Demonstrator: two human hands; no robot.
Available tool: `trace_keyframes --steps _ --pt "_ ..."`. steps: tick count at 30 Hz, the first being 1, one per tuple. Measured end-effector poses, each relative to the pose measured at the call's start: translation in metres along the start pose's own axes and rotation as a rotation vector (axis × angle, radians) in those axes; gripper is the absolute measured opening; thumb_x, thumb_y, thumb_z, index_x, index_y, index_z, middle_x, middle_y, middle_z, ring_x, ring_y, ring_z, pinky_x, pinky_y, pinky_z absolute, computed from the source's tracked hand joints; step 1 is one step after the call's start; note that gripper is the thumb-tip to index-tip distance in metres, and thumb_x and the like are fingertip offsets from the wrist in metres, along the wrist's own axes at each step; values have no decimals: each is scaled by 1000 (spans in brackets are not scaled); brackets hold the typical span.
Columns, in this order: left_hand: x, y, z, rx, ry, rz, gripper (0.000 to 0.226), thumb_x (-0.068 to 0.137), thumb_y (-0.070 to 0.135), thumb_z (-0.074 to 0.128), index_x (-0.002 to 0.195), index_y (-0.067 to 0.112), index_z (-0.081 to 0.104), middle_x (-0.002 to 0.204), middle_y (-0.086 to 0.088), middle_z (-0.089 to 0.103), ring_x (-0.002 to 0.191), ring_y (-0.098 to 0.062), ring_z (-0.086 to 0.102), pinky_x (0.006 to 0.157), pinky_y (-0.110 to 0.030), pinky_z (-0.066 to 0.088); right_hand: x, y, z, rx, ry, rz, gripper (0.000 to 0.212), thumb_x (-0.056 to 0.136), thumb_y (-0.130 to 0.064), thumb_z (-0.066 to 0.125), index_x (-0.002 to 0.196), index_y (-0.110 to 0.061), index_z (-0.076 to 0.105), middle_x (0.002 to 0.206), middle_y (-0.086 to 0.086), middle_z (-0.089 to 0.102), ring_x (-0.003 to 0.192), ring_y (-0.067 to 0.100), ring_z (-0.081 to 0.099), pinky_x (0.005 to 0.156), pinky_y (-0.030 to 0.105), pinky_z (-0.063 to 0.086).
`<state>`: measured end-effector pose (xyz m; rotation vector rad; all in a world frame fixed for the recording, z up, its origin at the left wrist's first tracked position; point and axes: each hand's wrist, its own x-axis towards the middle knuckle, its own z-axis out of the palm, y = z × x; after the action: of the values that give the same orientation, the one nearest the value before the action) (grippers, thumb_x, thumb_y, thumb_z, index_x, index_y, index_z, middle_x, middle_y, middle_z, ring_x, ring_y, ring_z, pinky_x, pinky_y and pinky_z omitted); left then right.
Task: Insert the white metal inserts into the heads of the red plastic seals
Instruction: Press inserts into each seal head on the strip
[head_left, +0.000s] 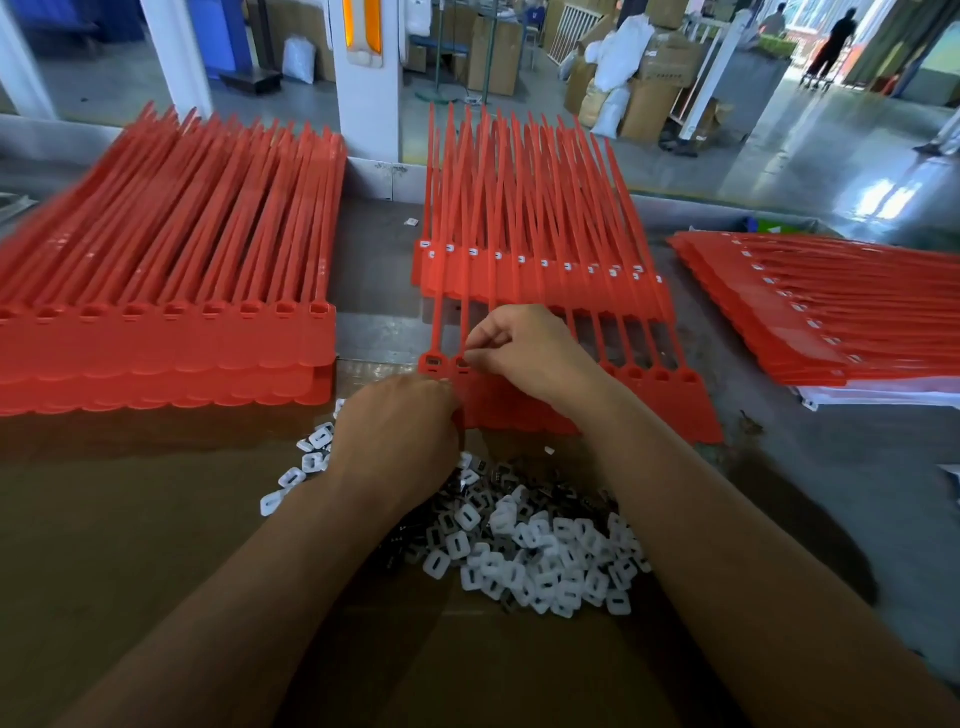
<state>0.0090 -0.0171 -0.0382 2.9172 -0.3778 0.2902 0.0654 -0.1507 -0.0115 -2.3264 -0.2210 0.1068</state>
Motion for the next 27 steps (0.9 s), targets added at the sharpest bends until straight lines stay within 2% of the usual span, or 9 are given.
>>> trace_keyframes --steps 2,4,8,14,17,20,23,27 --pt "0 0 0 2 2 -4 29 89 21 41 106 25 64 111 7 64 95 -15 61 75 -27 46 -15 0 -7 -28 -52 -40 7 81 -19 69 81 -24 65 75 -12 62 71 -2 56 60 11 39" --pt "0 1 0 -5 -2 -8 28 89 22 41 105 24 65 111 7 64 97 -15 60 77 -28 46 -30 0 -14 -79 -162 -56 5 82 -20 69 83 -25 67 84 -10 66 77 0 60 65 11 43" --pt "0 2 -1 -15 -32 -14 30 89 18 41 107 23 64 116 6 63 103 -14 58 83 -28 46 -55 1 -22 -185 -346 -74 7 81 -21 69 83 -27 67 85 -16 63 80 -2 58 77 17 46" --pt "1 4 -4 -1 -60 -32 33 88 16 41 113 23 62 121 6 60 107 -14 56 86 -29 45 -65 5 -17 -199 -360 -77 14 78 -25 72 92 -23 71 84 -17 64 77 -5 58 73 13 47" --pt "1 4 -4 -1 -60 -31 34 88 16 40 114 23 61 122 6 59 108 -14 56 86 -29 44 -66 4 -13 -234 -363 -90 12 76 -29 74 87 -25 69 80 -18 60 75 -5 56 66 10 43" --pt "1 4 -4 2 -63 -29 34 88 15 40 113 22 62 121 5 60 108 -14 56 87 -29 45 -67 4 -10 -275 -356 -105 10 78 -28 72 79 -26 63 78 -18 55 75 -3 52 65 11 41" --pt "1 4 -4 5 -63 -27 34 88 15 40 113 22 62 121 5 60 108 -14 56 87 -29 45 -68 4 -10 -257 -359 -102 18 80 -26 71 71 -31 56 77 -18 53 74 -3 51 64 13 40" --pt "1 3 -3 4 -63 -31 34 88 15 40 113 22 62 121 5 60 108 -14 56 88 -29 45 -70 5 -14 -208 -332 -115 18 81 -24 69 72 -31 55 74 -16 57 70 -3 53 62 11 42"
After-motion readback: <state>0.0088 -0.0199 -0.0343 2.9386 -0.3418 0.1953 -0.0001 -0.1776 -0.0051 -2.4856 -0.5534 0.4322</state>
